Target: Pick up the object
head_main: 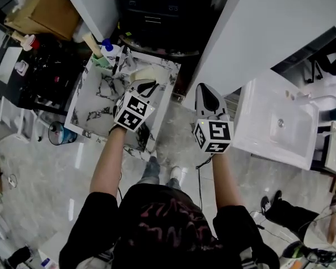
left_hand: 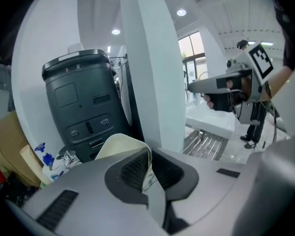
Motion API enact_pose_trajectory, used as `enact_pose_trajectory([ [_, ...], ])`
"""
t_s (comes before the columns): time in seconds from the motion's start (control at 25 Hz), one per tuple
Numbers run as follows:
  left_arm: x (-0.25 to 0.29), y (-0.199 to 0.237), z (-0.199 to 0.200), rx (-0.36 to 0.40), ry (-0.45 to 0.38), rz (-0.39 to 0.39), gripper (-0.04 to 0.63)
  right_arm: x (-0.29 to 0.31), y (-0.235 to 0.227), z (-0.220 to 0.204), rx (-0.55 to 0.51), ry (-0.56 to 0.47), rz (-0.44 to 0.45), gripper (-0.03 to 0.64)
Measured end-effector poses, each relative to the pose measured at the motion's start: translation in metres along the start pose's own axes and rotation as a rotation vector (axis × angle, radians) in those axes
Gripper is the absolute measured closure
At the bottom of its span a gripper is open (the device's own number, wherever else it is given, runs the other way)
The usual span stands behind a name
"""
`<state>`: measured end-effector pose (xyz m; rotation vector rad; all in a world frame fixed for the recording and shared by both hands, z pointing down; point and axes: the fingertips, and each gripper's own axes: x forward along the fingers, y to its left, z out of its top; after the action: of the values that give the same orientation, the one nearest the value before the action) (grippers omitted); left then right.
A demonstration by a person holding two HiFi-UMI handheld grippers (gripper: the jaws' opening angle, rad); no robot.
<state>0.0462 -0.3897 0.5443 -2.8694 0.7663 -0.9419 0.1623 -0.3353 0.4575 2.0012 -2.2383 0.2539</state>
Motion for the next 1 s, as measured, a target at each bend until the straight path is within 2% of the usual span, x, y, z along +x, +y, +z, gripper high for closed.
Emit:
enact_pose_trajectory([
  [0.28,-0.056,-0.003,0.028,-0.103,-0.129,0.119,0.56,-0.024,0.008,0.015,-0.003,-0.034,0.015,0.601],
  [0.56,-0.112,-0.002,0.046,-0.134,-0.227,0.231,0.56,-0.046,0.017,0.036,-0.021,-0.074,0.026,0.601],
  [1.0,-0.181,-0.02,0.063,-0.199,-0.362,0.34,0.561,-0.073,0.037,0.051,-0.047,-0.107,0.061,0.601],
])
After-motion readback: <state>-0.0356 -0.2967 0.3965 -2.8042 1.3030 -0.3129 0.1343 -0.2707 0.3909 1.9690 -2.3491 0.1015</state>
